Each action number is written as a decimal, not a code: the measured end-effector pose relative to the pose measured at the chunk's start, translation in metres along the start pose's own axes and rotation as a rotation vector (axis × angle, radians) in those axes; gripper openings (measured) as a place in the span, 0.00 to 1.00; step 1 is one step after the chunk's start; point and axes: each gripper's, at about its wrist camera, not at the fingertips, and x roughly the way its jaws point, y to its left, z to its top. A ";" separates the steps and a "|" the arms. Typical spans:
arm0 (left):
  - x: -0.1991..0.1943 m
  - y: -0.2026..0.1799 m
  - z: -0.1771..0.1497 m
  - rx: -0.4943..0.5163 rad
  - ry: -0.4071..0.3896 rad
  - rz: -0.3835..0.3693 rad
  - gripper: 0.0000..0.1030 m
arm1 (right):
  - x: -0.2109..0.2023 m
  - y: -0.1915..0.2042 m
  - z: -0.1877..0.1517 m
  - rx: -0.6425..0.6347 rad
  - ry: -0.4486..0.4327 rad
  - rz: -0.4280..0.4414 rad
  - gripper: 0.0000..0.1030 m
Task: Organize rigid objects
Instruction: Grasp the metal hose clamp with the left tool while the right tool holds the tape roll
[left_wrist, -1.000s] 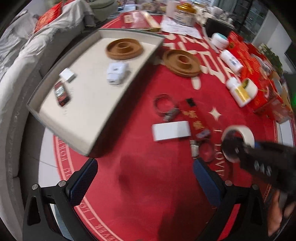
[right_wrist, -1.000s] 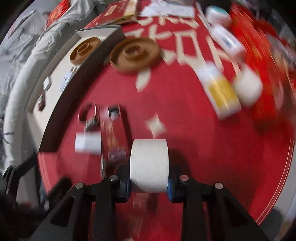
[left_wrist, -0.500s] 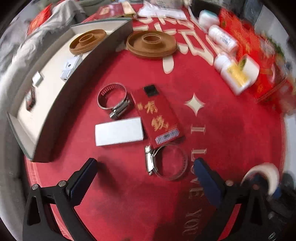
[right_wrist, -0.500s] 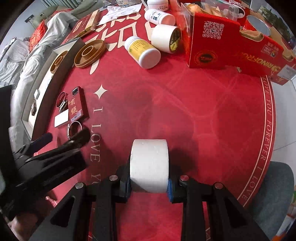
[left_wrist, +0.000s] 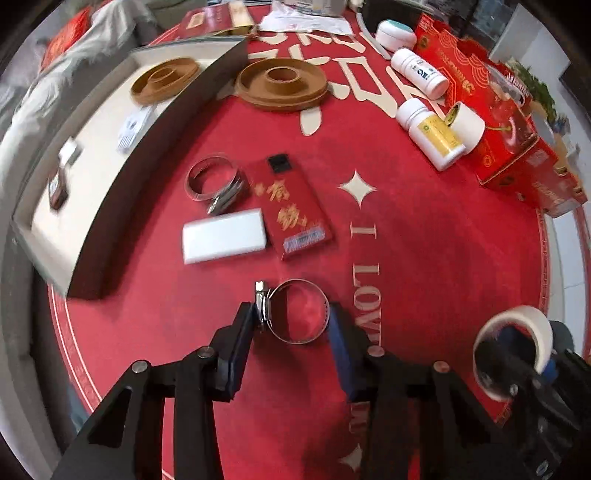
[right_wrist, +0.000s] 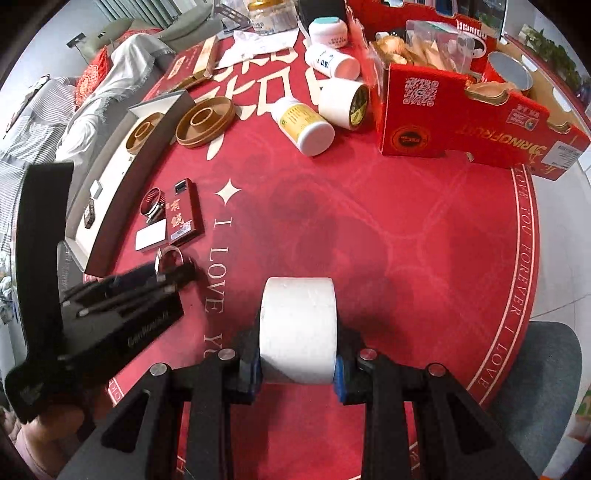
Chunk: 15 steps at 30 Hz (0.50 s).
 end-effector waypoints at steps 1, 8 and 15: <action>-0.002 0.003 -0.005 -0.007 0.001 0.003 0.42 | -0.001 0.000 -0.001 0.001 -0.001 0.002 0.29; -0.038 0.005 -0.042 0.067 -0.105 0.102 0.42 | -0.005 0.009 -0.014 -0.016 -0.015 0.009 0.29; -0.051 0.003 -0.065 0.094 -0.140 0.115 0.42 | -0.004 0.020 -0.032 -0.038 -0.013 0.011 0.29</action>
